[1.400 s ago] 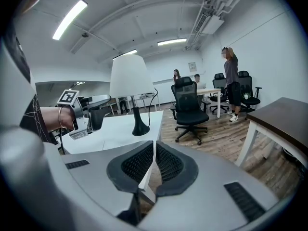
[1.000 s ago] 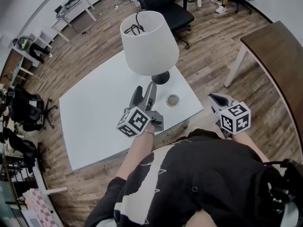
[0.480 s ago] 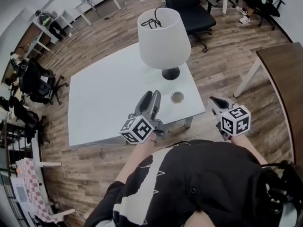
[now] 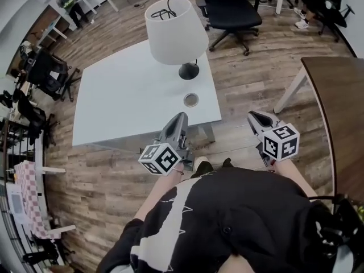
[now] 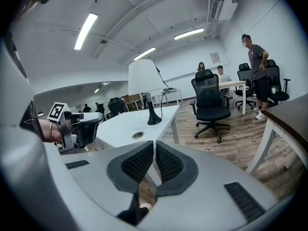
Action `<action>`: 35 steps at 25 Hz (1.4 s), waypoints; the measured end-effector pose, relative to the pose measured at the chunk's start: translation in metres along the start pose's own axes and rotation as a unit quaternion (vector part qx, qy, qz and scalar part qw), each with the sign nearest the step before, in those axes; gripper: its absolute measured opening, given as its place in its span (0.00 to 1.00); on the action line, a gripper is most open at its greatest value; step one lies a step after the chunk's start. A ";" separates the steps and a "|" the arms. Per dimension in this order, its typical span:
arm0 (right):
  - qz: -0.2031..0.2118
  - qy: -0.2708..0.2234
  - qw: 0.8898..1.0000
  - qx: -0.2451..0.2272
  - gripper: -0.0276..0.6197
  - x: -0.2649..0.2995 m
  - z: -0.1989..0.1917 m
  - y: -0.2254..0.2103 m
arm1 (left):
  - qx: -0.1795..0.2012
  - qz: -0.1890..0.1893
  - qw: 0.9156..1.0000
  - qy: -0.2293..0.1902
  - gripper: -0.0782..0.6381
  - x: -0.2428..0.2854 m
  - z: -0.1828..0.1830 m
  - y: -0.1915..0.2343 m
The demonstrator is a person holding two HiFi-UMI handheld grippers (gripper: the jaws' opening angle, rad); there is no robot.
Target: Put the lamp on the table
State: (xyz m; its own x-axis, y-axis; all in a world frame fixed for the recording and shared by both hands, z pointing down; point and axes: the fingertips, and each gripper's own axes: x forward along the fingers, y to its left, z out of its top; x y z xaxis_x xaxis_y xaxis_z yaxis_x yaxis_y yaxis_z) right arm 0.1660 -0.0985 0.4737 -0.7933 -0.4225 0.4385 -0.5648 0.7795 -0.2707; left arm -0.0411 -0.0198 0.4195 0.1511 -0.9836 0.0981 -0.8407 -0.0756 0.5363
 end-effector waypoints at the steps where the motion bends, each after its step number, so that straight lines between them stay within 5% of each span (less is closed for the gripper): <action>1: 0.006 0.005 1.000 -0.001 0.09 -0.006 -0.005 -0.003 | 0.003 0.004 1.000 0.003 0.13 -0.003 -0.009 -0.007; 10: 0.055 0.062 0.996 -0.034 0.07 -0.048 -0.059 -0.015 | 0.000 0.095 0.995 0.006 0.13 -0.084 -0.078 -0.032; 18: 0.080 0.084 0.992 -0.044 0.07 -0.055 -0.089 -0.010 | -0.025 0.136 0.990 0.009 0.13 -0.128 -0.114 -0.040; 35: 0.069 0.079 0.994 -0.041 0.07 -0.071 -0.097 -0.011 | -0.029 0.127 0.991 0.023 0.13 -0.124 -0.127 -0.043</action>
State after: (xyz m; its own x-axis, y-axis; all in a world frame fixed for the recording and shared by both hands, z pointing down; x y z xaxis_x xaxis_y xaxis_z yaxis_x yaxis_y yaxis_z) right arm 0.2503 -0.0319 0.5289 -0.8127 -0.2353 0.5330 -0.4272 0.8627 -0.2705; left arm 0.0422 0.1257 0.4904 -0.0373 -0.9613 0.2729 -0.8232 0.1844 0.5370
